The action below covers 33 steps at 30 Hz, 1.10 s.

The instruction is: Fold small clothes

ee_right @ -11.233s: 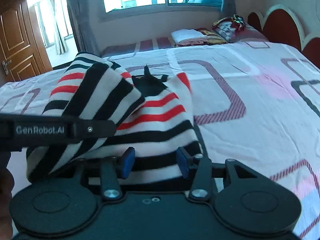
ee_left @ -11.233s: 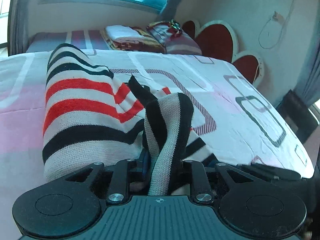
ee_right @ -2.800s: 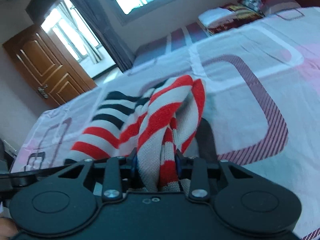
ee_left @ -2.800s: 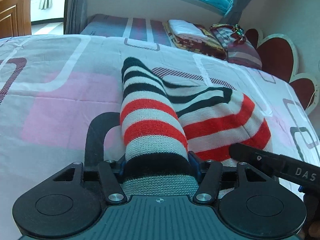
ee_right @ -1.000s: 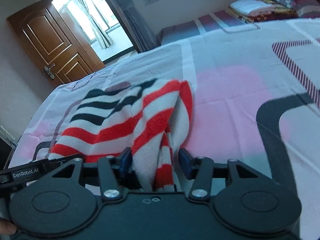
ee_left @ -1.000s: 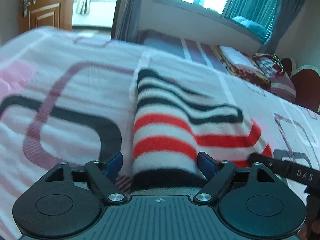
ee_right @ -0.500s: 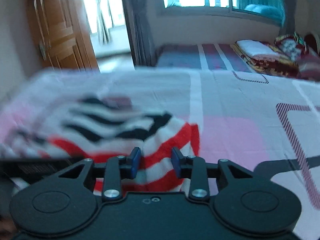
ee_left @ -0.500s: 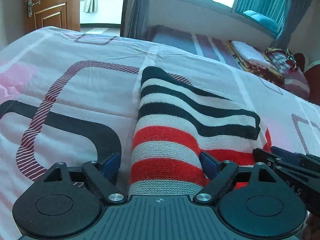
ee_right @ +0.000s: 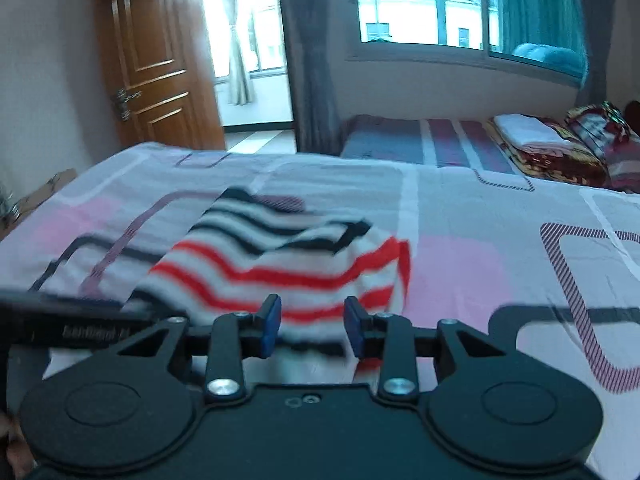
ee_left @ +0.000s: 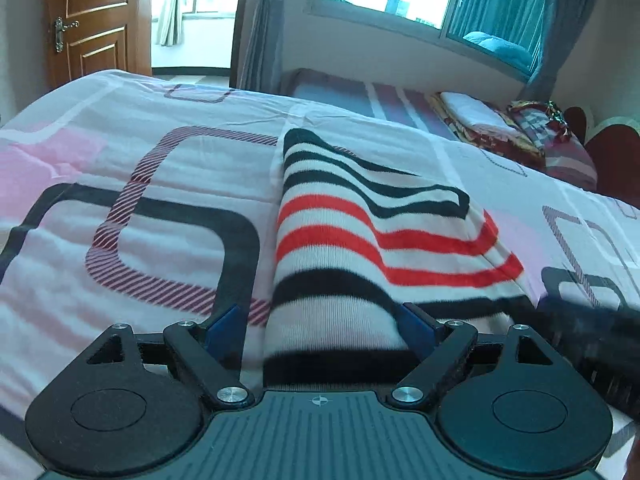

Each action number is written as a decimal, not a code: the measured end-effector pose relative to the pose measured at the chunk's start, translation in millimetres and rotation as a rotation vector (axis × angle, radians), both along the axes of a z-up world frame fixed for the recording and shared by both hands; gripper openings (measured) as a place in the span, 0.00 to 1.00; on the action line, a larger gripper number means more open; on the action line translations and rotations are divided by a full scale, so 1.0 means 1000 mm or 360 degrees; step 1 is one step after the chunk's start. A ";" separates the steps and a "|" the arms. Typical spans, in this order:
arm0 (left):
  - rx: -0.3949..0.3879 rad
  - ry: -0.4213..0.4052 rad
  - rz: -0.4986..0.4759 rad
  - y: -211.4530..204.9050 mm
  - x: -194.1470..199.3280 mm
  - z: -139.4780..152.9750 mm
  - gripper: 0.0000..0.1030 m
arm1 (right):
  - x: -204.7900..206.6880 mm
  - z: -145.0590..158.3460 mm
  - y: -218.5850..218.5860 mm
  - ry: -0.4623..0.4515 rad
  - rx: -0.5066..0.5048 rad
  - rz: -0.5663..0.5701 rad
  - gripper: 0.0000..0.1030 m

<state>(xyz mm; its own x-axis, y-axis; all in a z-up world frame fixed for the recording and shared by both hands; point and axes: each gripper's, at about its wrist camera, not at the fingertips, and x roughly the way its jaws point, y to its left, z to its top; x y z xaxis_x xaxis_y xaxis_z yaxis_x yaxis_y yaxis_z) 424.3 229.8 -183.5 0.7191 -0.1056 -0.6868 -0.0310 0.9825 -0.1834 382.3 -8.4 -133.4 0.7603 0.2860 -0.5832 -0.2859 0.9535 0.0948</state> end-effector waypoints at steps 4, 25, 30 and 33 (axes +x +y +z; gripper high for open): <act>0.0014 0.0003 -0.0012 -0.001 -0.004 -0.004 0.83 | -0.021 -0.017 0.004 0.0049 -0.0077 0.0013 0.30; 0.0116 0.0098 -0.0073 -0.013 -0.033 -0.016 0.96 | -0.047 -0.037 -0.005 0.0185 -0.0063 -0.0301 0.35; 0.0156 0.0164 -0.0034 -0.012 -0.034 -0.009 1.00 | -0.061 -0.025 -0.007 0.0151 0.0032 -0.0338 0.37; 0.0183 0.0254 -0.0001 -0.011 -0.037 -0.007 1.00 | -0.072 -0.017 -0.007 0.0128 0.0047 -0.0351 0.39</act>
<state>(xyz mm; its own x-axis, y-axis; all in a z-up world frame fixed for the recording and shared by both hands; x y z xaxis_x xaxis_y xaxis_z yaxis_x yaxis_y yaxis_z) 387.4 218.7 -190.2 0.6002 -0.0201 -0.7996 -0.0500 0.9968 -0.0626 310.5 -15.3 -150.1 0.7577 0.1359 -0.6383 -0.0613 0.9886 0.1376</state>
